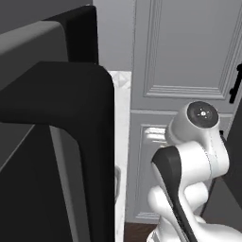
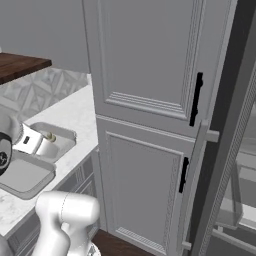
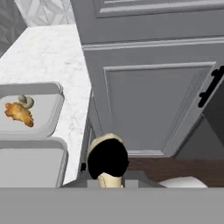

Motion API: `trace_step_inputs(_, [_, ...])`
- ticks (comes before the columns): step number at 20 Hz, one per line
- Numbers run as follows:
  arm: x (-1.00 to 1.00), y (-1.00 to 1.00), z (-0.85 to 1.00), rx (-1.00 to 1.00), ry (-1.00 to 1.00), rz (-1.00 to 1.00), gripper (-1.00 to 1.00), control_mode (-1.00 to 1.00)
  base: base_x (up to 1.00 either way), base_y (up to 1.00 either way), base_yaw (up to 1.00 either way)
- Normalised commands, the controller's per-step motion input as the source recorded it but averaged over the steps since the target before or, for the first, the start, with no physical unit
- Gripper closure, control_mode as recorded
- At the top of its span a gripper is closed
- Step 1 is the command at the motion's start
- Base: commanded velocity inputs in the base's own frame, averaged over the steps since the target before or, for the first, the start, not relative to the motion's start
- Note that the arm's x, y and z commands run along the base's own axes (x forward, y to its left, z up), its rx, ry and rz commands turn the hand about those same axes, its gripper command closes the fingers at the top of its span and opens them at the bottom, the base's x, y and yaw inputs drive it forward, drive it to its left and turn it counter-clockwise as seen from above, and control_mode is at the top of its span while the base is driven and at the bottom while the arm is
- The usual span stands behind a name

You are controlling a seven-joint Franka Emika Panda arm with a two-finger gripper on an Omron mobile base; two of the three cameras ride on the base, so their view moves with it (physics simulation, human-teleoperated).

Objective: Place one mushroom and one chicken drumstick in each tupperware on the nearby counter, to pack two identical lunches.

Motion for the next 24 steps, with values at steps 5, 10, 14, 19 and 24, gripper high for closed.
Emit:
trace_step_inputs(5, [0.0,0.52,-0.4,0.0,0.14,0.28,1.0,-1.0,0.0,0.0,0.0])
trace_step_inputs(10, [0.12,0.77,-0.45,0.0,0.14,0.3,1.0,-1.0,0.0,0.0,0.0])
trace_step_inputs(14, [0.27,0.64,-0.44,0.0,0.19,0.28,1.0,-1.0,0.0,0.0,0.0])
trace_step_inputs(19, [0.37,0.41,-0.52,0.0,0.18,0.24,1.0,-1.0,0.0,0.0,0.0])
trace_step_inputs(24, [0.49,0.5,-0.63,0.0,0.14,0.17,1.0,-1.0,0.0,0.0,0.0])
